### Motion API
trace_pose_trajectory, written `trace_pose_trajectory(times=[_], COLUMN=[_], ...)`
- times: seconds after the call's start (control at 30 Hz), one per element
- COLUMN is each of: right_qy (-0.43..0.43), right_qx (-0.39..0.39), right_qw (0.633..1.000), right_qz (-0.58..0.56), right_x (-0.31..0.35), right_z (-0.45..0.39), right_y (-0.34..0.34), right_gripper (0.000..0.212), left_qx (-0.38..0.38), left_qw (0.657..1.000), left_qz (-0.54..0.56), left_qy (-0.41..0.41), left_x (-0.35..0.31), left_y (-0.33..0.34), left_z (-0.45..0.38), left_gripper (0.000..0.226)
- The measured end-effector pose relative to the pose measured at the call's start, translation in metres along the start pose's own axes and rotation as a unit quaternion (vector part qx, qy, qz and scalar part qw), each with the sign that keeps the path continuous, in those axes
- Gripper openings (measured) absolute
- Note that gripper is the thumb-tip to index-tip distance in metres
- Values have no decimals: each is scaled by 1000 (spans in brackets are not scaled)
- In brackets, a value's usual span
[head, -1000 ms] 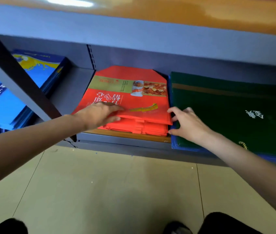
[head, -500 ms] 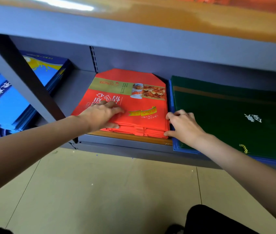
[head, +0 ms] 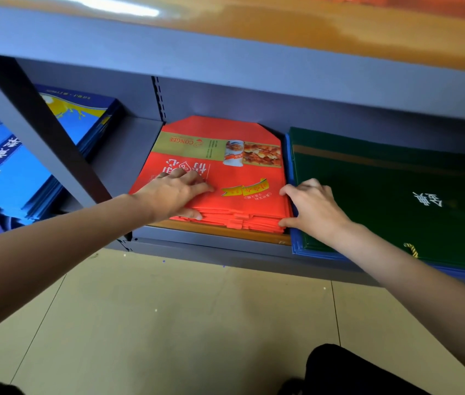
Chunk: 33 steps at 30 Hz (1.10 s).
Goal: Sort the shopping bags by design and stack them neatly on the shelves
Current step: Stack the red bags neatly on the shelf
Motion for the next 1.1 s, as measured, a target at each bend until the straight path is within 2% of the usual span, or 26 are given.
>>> trace_pose_trajectory(times=[0.13, 0.27, 0.37, 0.47, 0.6, 0.77, 0.87, 1.0, 1.1], right_qy=[16, 14, 6, 19, 48, 54, 58, 63, 58], right_qx=[23, 15, 28, 63, 81, 80, 100, 132, 130], right_qw=[999, 1000, 999, 998, 995, 995, 993, 988, 989], right_qz=[23, 17, 35, 24, -44, -1, 6, -57, -41], right_x=[0, 2, 10, 16, 19, 22, 24, 22, 25], right_z=[-1, 0, 0, -4, -9, -7, -7, -10, -8], right_y=[1, 1, 2, 2, 2, 6, 5, -5, -7], right_gripper=[76, 72, 68, 67, 70, 75, 78, 69, 70], left_qx=[-7, 68, 100, 127, 149, 165, 165, 152, 144], left_qw=[1000, 988, 970, 964, 965, 962, 963, 965, 968], left_qz=[-18, 35, 87, 126, 102, 101, 97, 129, 122], left_qy=[-15, -136, -202, -197, -188, -192, -189, -169, -163], left_x=[2, 40, 67, 66, 66, 67, 68, 70, 67], left_y=[-2, 14, 24, 21, 18, 27, 28, 23, 18], left_z=[6, 21, 25, 17, 11, 5, 3, 10, 14], left_gripper=[77, 115, 125, 127, 126, 132, 135, 128, 125])
Point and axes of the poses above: each hand's wrist, its own z-axis away from the middle knuckle, its own y-axis out of the palm, x = y × z, the point moved 6 cm from there along -z, towards the middle knuckle, and after that the axes turned 5 degrees about y, right-handed, at the moved point
